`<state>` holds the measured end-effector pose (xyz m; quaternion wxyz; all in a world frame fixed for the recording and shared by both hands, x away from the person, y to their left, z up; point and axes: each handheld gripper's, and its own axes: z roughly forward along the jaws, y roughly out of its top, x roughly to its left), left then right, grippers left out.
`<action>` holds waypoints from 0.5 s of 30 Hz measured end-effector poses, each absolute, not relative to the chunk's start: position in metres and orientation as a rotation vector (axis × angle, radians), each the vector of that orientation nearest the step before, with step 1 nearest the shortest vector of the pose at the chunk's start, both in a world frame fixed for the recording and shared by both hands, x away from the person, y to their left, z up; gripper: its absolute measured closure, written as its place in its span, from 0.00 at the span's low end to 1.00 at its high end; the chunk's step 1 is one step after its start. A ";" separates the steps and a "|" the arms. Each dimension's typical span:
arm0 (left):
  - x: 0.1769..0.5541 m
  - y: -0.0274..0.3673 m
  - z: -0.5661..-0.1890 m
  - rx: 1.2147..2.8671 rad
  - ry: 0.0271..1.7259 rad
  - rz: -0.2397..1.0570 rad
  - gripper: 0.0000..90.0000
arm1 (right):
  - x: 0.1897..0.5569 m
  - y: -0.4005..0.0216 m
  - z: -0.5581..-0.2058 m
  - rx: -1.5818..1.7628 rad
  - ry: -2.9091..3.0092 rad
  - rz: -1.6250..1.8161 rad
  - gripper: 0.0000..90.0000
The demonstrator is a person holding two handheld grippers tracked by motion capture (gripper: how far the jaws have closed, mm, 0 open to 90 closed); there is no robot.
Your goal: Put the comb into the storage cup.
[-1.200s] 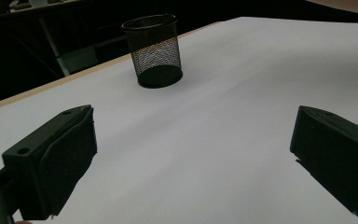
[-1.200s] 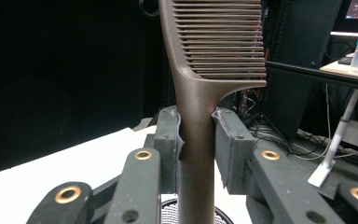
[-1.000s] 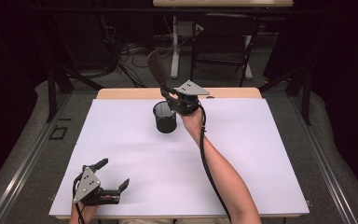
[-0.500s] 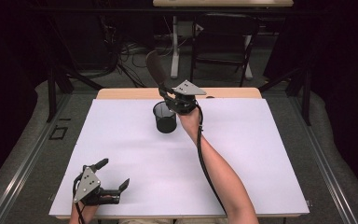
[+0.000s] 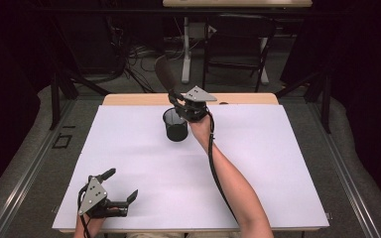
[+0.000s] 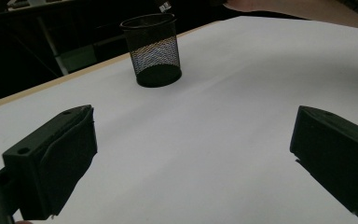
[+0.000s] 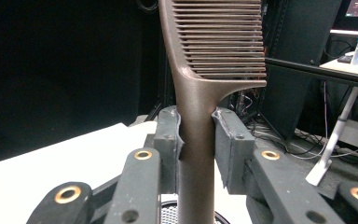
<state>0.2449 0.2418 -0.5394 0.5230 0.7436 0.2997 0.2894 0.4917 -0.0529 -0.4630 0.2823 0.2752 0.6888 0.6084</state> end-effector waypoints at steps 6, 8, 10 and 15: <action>0.245 0.242 -0.539 1.783 0.714 0.693 0.01 | 0.493 -0.049 -0.467 0.725 1.857 1.607 0.81; 0.245 0.242 -0.539 1.780 0.719 0.692 0.01 | 0.494 -0.048 -0.468 0.723 1.862 1.606 0.81; 0.245 0.242 -0.539 1.780 0.719 0.692 0.01 | 0.494 -0.047 -0.469 0.722 1.869 1.602 0.81; 0.245 0.242 -0.539 1.784 0.716 0.694 0.01 | 0.495 -0.046 -0.471 0.722 1.878 1.593 0.80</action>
